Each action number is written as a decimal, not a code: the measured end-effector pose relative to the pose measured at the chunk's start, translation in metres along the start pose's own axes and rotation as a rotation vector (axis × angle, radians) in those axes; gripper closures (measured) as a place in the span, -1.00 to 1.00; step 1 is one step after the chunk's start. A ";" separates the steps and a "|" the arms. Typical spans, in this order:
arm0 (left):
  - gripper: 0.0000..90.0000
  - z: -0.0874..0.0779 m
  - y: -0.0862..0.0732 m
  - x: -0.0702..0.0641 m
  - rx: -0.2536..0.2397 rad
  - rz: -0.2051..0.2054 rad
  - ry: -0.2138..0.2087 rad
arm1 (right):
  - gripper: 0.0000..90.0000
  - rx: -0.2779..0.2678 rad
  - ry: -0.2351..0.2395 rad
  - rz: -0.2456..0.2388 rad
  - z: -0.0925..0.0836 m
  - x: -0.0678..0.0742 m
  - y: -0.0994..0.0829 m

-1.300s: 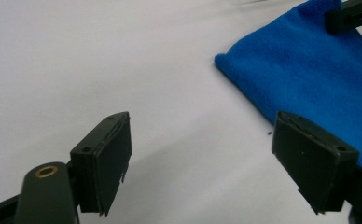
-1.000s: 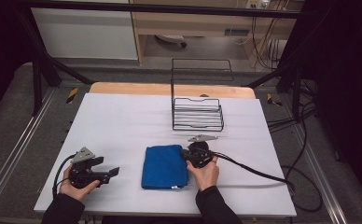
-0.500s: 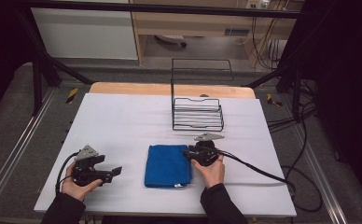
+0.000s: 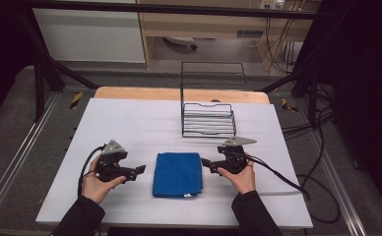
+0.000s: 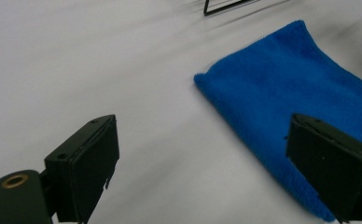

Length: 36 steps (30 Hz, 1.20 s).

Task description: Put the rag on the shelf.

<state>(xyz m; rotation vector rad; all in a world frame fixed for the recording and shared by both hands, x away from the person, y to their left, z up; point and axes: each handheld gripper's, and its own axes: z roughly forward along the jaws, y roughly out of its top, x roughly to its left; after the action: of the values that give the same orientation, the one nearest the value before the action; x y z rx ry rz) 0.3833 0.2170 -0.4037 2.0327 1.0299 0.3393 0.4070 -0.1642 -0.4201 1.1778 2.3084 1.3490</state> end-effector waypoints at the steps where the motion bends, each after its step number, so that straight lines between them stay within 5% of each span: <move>1: -0.77 0.003 0.003 -0.001 0.004 0.004 -0.001 | -0.76 -0.001 0.003 -0.004 -0.002 -0.001 -0.001; 14: -0.42 0.053 0.031 -0.010 0.057 0.006 0.021 | -0.90 -0.003 -0.021 -0.004 -0.011 -0.007 -0.018; 24: 0.18 0.080 0.028 -0.008 0.129 -0.021 0.032 | -0.86 -0.002 -0.016 -0.001 -0.012 -0.006 -0.019; 36: 0.48 0.094 0.025 -0.011 0.149 -0.039 0.016 | -0.85 0.013 -0.009 0.018 -0.008 -0.005 -0.019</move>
<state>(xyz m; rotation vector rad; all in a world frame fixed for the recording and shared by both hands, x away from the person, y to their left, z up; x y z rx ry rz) 0.4417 0.1490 -0.4427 2.1415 1.1325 0.2652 0.3963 -0.1779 -0.4323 1.2097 2.3093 1.3336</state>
